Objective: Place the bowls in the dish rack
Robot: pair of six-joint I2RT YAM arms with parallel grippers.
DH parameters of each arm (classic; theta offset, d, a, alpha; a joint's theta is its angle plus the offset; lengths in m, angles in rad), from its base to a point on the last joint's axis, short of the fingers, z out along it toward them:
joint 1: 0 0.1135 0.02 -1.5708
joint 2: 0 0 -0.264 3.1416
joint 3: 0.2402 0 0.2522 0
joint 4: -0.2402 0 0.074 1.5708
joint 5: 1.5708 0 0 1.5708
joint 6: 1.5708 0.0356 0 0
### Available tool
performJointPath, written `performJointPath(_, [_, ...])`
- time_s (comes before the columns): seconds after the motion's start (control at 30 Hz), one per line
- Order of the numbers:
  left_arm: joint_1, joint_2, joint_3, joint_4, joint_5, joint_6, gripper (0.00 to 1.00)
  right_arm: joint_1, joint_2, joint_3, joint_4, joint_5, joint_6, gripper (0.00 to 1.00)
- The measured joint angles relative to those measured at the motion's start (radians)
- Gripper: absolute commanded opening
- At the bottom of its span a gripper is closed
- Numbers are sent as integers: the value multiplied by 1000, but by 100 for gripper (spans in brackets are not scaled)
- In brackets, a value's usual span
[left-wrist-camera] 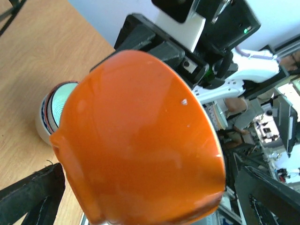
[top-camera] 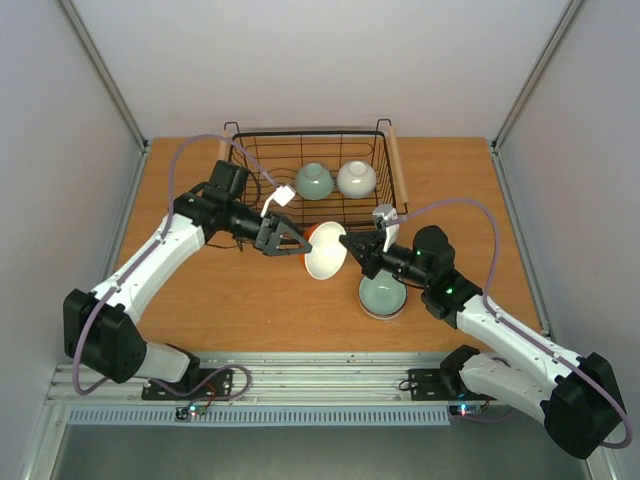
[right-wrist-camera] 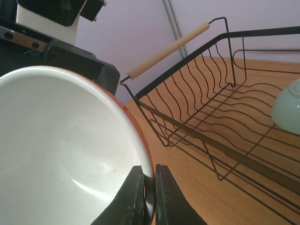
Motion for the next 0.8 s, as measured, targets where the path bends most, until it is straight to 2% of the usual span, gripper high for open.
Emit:
performJointPath(0.2, [-64,22,21,-56,-61,66,98,0,0,1,-6,4,-12,1])
performJointPath(0.27, [-71,27,26,-68,-77,80,81,-2,0,1,-12,5,-18,1])
performJointPath(0.33, [-73,31,28,-78,-91,86,57,-2,0,2,-15,5,-23,1])
performJointPath(0.43, [-60,35,31,-100,-144,84,7,-11,0,6,-33,21,-43,1])
performJointPath(0.47, [-58,37,32,-100,-154,84,1,-11,2,7,-40,25,-47,1])
performJointPath(0.63, [-62,37,32,-100,-177,72,0,-13,8,12,-55,30,-56,5])
performJointPath(0.73, [-64,37,33,-100,-183,72,0,-13,8,13,-59,32,-61,15])
performJointPath(0.8, [-68,37,38,-101,-191,77,0,-13,8,16,-64,34,-58,27])
